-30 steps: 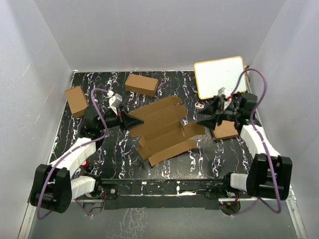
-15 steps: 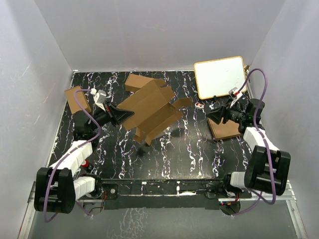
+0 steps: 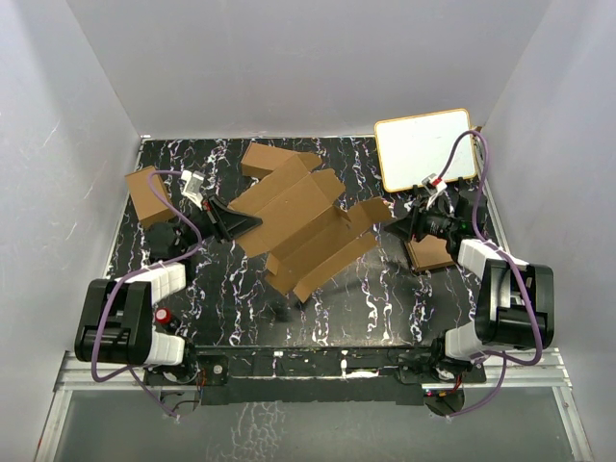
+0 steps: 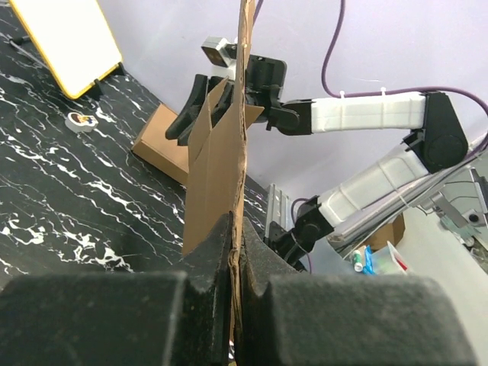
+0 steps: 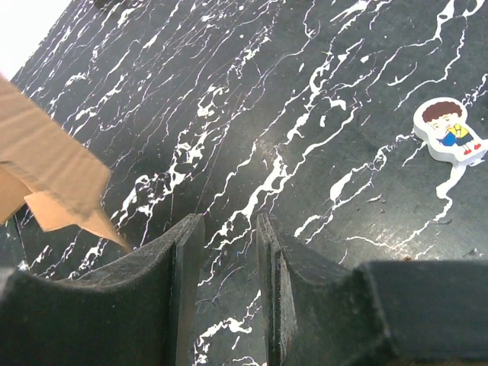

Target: Fold the paper box

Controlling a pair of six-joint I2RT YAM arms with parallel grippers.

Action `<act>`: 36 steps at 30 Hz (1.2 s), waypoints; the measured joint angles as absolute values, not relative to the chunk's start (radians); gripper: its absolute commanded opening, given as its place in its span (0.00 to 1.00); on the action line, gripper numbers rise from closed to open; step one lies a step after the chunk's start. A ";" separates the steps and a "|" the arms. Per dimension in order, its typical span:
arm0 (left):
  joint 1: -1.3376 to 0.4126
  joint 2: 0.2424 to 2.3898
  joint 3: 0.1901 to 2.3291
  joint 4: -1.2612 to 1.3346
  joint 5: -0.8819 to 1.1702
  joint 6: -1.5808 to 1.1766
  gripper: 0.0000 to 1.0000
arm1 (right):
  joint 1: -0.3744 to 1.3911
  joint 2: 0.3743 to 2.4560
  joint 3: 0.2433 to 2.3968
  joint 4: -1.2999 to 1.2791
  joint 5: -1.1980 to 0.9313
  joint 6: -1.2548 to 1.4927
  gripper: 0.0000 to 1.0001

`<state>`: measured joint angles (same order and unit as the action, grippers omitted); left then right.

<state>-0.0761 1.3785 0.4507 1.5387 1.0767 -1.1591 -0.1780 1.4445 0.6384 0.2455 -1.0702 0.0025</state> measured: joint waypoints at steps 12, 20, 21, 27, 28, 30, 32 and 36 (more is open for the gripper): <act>-0.076 1.372 0.451 1.592 1.099 -1.207 0.00 | -0.153 1.479 0.583 0.376 -1.153 0.089 0.39; -0.076 1.372 0.451 1.594 1.104 -1.212 0.00 | -0.134 1.502 0.577 0.427 -1.174 0.121 0.38; -0.076 1.372 0.451 1.594 1.105 -1.213 0.00 | -0.132 1.504 0.576 0.440 -1.187 0.130 0.38; -0.076 1.372 0.451 1.594 1.108 -1.212 0.00 | -0.090 1.508 0.558 0.503 -1.271 0.164 0.39; -0.076 1.372 0.451 1.594 1.108 -1.212 0.00 | -0.081 1.508 0.558 0.507 -1.283 0.164 0.39; -0.076 1.372 0.451 1.594 1.110 -1.212 0.00 | -0.064 1.508 0.558 0.516 -1.309 0.165 0.39; -0.076 1.372 0.451 1.594 1.110 -1.212 0.00 | -0.059 1.507 0.558 0.525 -1.327 0.165 0.40; -0.076 1.372 0.451 1.594 1.111 -1.211 0.00 | -0.057 1.502 0.553 0.535 -1.356 0.167 0.40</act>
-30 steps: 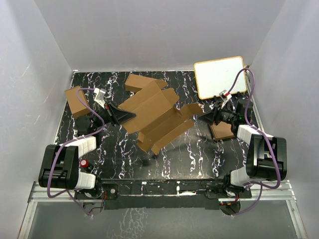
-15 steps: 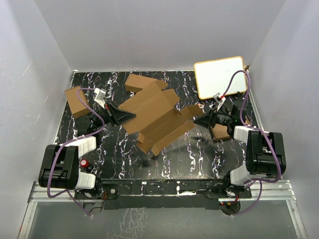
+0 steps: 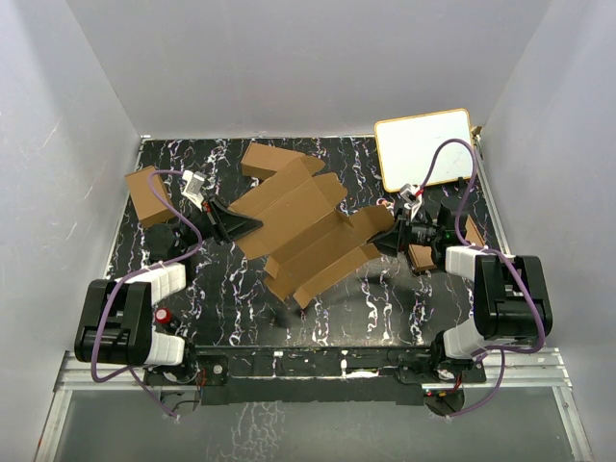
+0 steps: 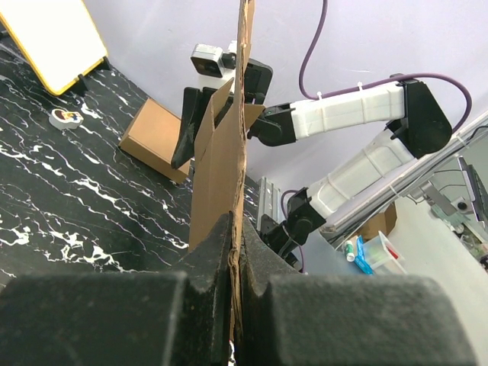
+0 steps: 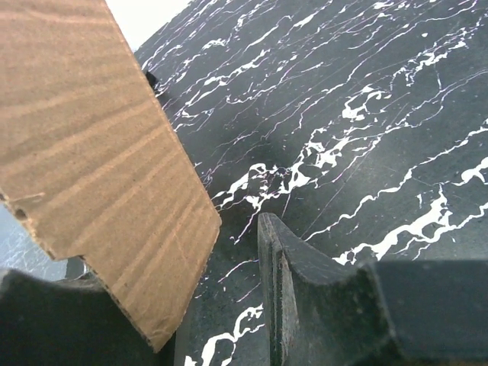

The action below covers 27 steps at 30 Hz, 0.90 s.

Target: Fold the paper box

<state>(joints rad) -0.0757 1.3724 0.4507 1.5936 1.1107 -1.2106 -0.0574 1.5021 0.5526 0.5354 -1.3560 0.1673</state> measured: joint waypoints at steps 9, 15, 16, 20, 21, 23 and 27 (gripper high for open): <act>-0.073 1.369 0.451 1.594 1.111 -1.198 0.00 | -0.068 1.461 0.546 0.522 -1.372 0.163 0.46; -0.066 1.361 0.451 1.594 1.111 -1.187 0.00 | -0.070 1.461 0.546 0.516 -1.372 0.169 0.48; -0.065 1.361 0.451 1.594 1.110 -1.187 0.00 | -0.070 1.461 0.546 0.517 -1.372 0.177 0.48; -0.065 1.347 0.453 1.591 1.095 -1.189 0.00 | -0.073 1.459 0.546 0.536 -1.372 0.224 0.49; -0.064 1.333 0.456 1.589 1.089 -1.189 0.00 | -0.073 1.455 0.546 0.540 -1.372 0.237 0.50; -0.065 1.297 0.467 1.589 1.076 -1.189 0.00 | -0.073 1.443 0.548 0.542 -1.373 0.255 0.52; -0.064 1.208 0.476 1.596 1.030 -1.189 0.00 | -0.074 1.396 0.577 0.517 -1.386 0.271 0.55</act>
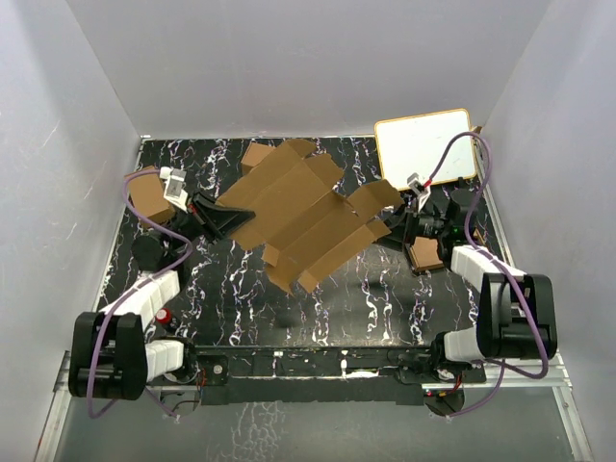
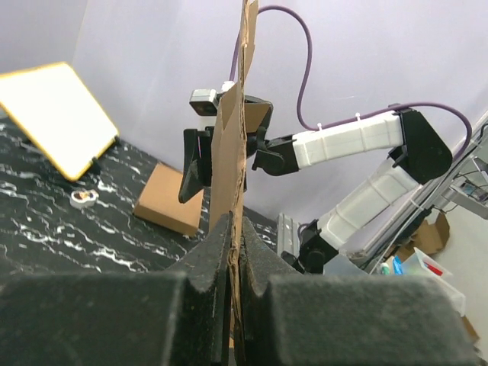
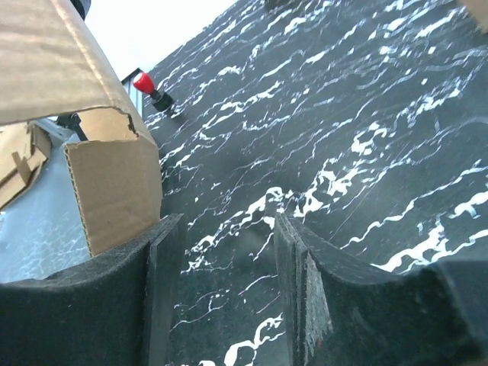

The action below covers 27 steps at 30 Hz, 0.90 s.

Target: Fold the paper box

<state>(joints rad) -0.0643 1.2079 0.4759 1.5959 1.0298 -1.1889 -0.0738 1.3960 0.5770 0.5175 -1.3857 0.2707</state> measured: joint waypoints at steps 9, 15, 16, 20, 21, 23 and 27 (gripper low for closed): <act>-0.062 1.039 0.480 1.565 1.005 -1.134 0.00 | -0.257 1.253 0.774 0.300 -1.359 0.211 0.57; -0.062 0.908 0.504 1.482 1.008 -1.009 0.00 | -0.310 1.259 0.847 0.216 -1.384 0.219 0.58; -0.062 0.902 0.505 1.483 1.011 -1.001 0.00 | -0.310 1.264 0.849 0.212 -1.388 0.231 0.58; -0.062 0.930 0.517 1.520 1.036 -1.025 0.00 | -0.295 1.278 0.860 0.212 -1.398 0.277 0.58; -0.062 0.944 0.521 1.535 1.041 -1.038 0.00 | -0.286 1.287 0.876 0.212 -1.407 0.293 0.58; -0.062 0.979 0.531 1.560 1.052 -1.070 0.00 | -0.261 1.306 0.910 0.213 -1.420 0.318 0.59; -0.062 1.025 0.535 1.573 1.060 -1.110 0.00 | -0.217 1.295 0.918 0.220 -1.447 0.330 0.63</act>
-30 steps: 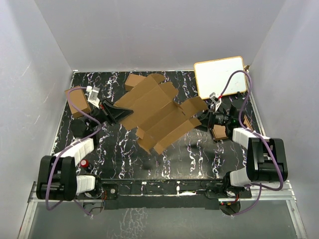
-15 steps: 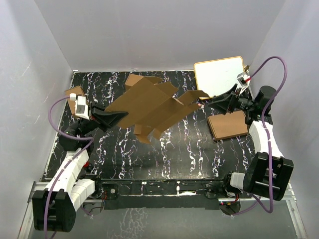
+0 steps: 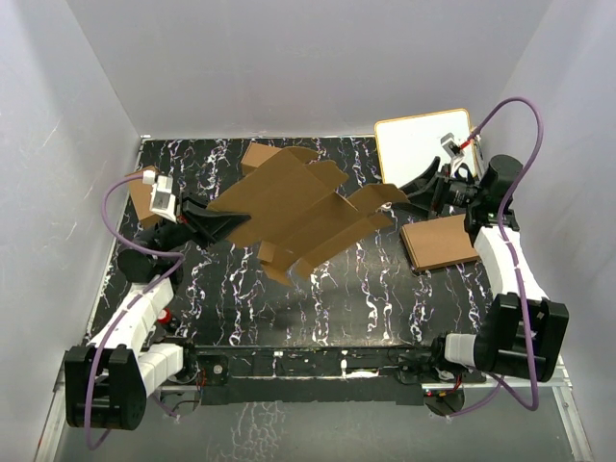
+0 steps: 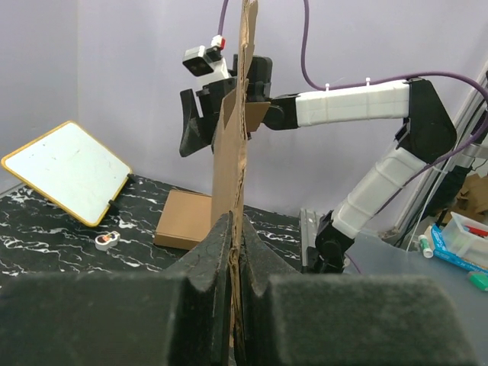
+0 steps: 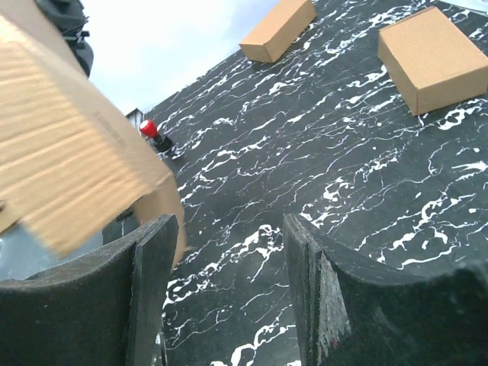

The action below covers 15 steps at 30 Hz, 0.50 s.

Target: Fold the paper box

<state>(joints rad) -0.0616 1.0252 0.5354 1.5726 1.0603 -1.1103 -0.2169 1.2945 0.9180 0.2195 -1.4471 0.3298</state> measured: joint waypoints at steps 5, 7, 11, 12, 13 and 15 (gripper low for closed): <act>-0.062 1.029 0.541 1.583 1.064 -1.111 0.00 | -0.208 1.230 0.885 0.250 -1.486 0.344 0.65; -0.062 1.029 0.552 1.587 1.066 -1.111 0.00 | -0.200 1.226 0.885 0.263 -1.498 0.347 0.65; -0.062 1.029 0.567 1.594 1.071 -1.112 0.00 | -0.182 1.227 0.868 0.270 -1.507 0.346 0.65; -0.062 1.029 0.569 1.594 1.074 -1.112 0.00 | -0.176 1.227 0.863 0.269 -1.507 0.347 0.65; -0.062 1.029 0.570 1.594 1.076 -1.112 0.00 | -0.172 1.227 0.861 0.270 -1.509 0.347 0.65; -0.062 1.029 0.571 1.594 1.081 -1.112 0.00 | -0.172 1.227 0.860 0.270 -1.517 0.347 0.65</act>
